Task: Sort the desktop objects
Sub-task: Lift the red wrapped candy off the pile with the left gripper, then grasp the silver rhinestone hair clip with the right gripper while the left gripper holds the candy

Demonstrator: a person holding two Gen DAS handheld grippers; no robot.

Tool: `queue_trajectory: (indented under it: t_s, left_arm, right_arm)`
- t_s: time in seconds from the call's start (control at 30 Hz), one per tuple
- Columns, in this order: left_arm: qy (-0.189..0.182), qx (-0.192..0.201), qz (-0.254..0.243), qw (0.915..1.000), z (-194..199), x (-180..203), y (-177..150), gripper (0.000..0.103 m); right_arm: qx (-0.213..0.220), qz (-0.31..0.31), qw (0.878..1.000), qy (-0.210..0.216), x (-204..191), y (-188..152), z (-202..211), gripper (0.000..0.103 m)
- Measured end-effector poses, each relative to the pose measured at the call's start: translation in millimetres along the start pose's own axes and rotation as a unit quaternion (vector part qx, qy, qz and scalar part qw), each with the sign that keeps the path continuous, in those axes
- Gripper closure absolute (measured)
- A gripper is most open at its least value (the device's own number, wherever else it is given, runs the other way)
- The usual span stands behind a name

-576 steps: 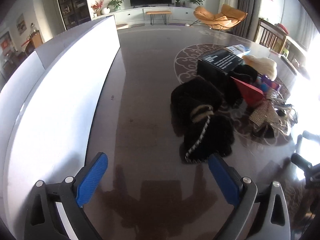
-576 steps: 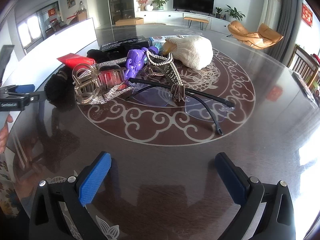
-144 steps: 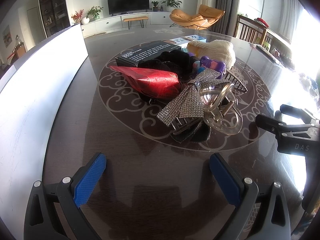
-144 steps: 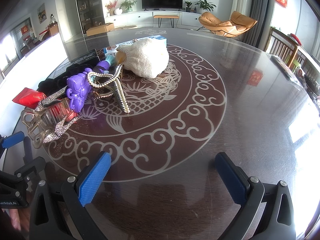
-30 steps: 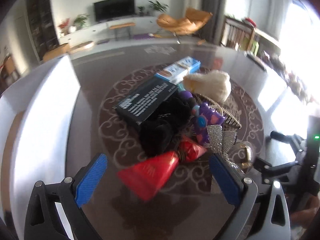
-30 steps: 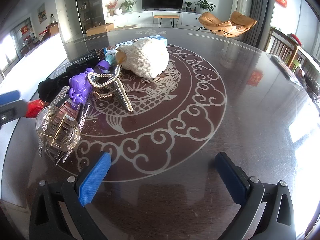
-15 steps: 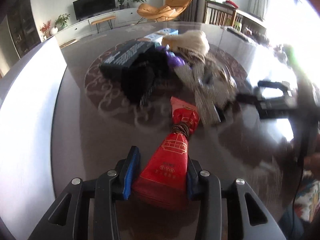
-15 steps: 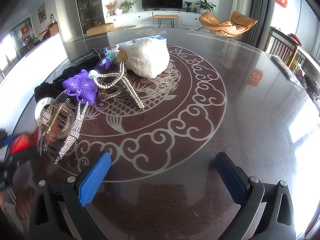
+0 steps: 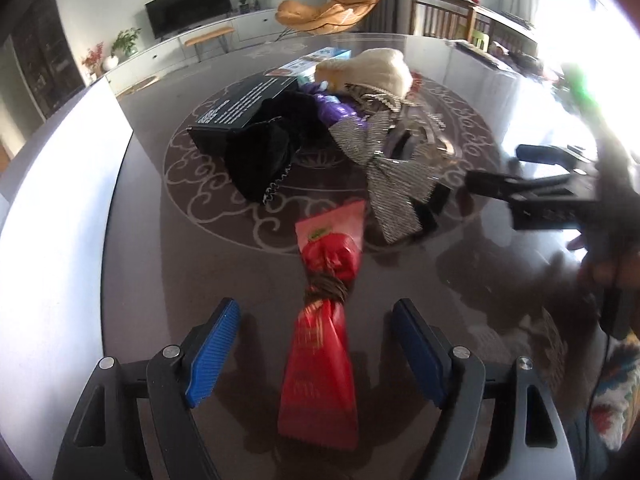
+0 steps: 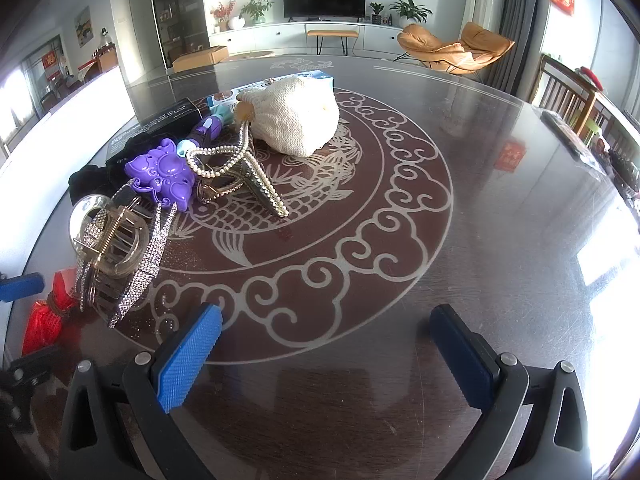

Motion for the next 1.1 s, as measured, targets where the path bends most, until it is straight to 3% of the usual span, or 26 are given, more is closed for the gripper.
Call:
queue_trajectory:
  t_s: [0.03, 0.1, 0.17, 0.2, 0.3, 0.43, 0.57, 0.7, 0.83, 0.87, 0.97, 1.1]
  left_arm:
    - [-0.004, 0.01, 0.012, 0.9999, -2, -1, 2, 0.024]
    - [0.005, 0.03, 0.037, 0.9989, -3, -8, 4, 0.035]
    - [0.015, 0.046, 0.045, 0.9978, -1, -13, 4, 0.078]
    - [0.018, 0.047, 0.053, 0.9973, 0, -17, 2, 0.083]
    - [0.01, 0.058, 0.094, 0.9939, 7, -29, -13, 0.084]
    - [0.04, 0.075, 0.086, 0.9927, 15, -28, -29, 0.083]
    - [0.042, 0.076, 0.094, 0.9918, 12, -27, -27, 0.084]
    - [0.038, 0.078, 0.097, 0.9915, 11, -28, -27, 0.084]
    - [0.041, 0.078, 0.095, 0.9916, 12, -27, -27, 0.083]
    - [0.041, 0.078, 0.095, 0.9916, 12, -27, -28, 0.083]
    - [0.041, 0.079, 0.095, 0.9915, 12, -27, -27, 0.083]
    - [0.039, 0.08, 0.096, 0.9914, 12, -27, -27, 0.083]
  right_arm:
    - [0.0, 0.0, 1.0, 0.0, 0, 0, 0, 0.0]
    - [0.0, 0.0, 1.0, 0.0, 0, 0, 0, 0.0]
    - [-0.001, 0.001, 1.0, 0.004, 0, -1, 1, 0.0]
    - [-0.001, 0.004, 1.0, 0.006, 0, -2, 2, 0.0]
    - [-0.007, 0.022, 0.999, 0.022, -3, -5, 5, 0.0]
    - [-0.022, 0.029, 0.992, 0.117, -14, -22, 26, 0.0]
    - [-0.008, 0.026, 0.98, 0.195, -57, -27, 49, 0.0]
    - [0.005, -0.006, 0.983, 0.182, -92, -4, 35, 0.001]
    - [-0.023, -0.036, 0.986, 0.163, -98, 11, 2, 0.012]
    - [-0.013, -0.026, 0.987, 0.157, -100, 13, 2, 0.014]
    - [-0.018, 0.021, 0.989, 0.147, -114, 13, 0, 0.046]
    - [-0.01, 0.057, 0.99, 0.129, -109, 2, 6, 0.05]
Point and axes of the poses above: each gripper's, at about its wrist camera, not at the fingertips, and z roughly against the way its jaws point, x to its right, y to its top, the point moved 6 cm from there along -z, roughly the way its jaws point, and after that the axes turned 7 degrees about -z, right-handed, at the moved point
